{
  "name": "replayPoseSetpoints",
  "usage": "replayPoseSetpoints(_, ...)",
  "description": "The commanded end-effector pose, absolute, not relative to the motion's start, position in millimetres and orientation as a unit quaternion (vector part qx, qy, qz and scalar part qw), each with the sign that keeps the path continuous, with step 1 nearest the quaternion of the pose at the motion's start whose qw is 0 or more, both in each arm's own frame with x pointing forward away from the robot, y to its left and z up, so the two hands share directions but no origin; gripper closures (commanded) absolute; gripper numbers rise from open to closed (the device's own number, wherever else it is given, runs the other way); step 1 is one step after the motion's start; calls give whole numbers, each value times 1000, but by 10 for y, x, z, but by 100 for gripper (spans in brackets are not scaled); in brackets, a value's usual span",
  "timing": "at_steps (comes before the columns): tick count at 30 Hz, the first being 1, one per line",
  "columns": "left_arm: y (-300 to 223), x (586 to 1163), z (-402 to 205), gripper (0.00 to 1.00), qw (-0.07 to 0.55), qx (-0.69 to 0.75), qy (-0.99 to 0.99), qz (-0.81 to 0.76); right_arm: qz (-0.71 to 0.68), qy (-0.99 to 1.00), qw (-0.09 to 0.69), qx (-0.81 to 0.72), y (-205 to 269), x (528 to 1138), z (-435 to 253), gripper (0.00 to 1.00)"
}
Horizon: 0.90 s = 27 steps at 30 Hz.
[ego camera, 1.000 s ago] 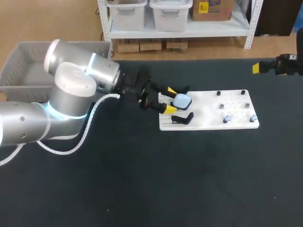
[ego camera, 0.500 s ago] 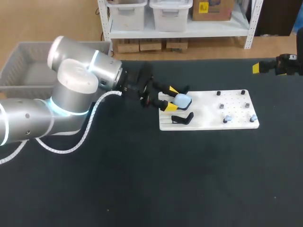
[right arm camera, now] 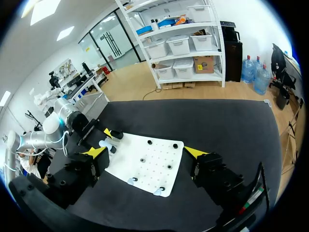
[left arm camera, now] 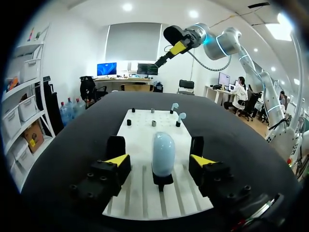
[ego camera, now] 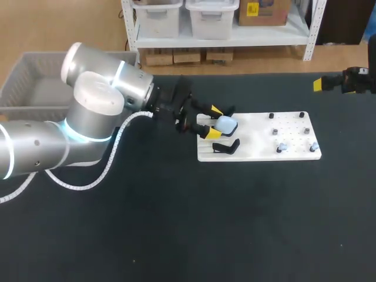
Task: Pick up each earbud case from the left stands, insert the matching earbuds, close the lid, and place the case in the box.
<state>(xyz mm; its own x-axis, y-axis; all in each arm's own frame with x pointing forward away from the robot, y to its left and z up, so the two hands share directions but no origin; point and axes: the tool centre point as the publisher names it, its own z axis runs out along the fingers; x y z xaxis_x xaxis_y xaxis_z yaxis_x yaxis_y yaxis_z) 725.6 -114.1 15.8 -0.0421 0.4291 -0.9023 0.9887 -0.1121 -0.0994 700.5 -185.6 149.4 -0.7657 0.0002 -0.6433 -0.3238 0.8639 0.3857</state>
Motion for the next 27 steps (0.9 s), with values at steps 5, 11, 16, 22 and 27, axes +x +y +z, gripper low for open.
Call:
replayPoseSetpoints(5,-1172,7235,186,21,330,612,577,-428,245,907,330,-89,-1857,7002,1497,0)
replayPoseSetpoints(11,-1111,7160,320,11,349,609,578,-417,245,907,330,-89,-1857,7002,1497,0)
replayPoseSetpoints(16,-1058,7137,422,9,361,609,576,-409,245,907,330,-89,-1857,7002,1497,0)
replayPoseSetpoints(22,-1054,7107,419,13,363,609,576,-407,245,907,330,-89,-1857,7002,1497,0)
replayPoseSetpoints(27,-1091,7075,380,18,360,608,576,-411,245,907,330,-89,-1857,7002,1497,0)
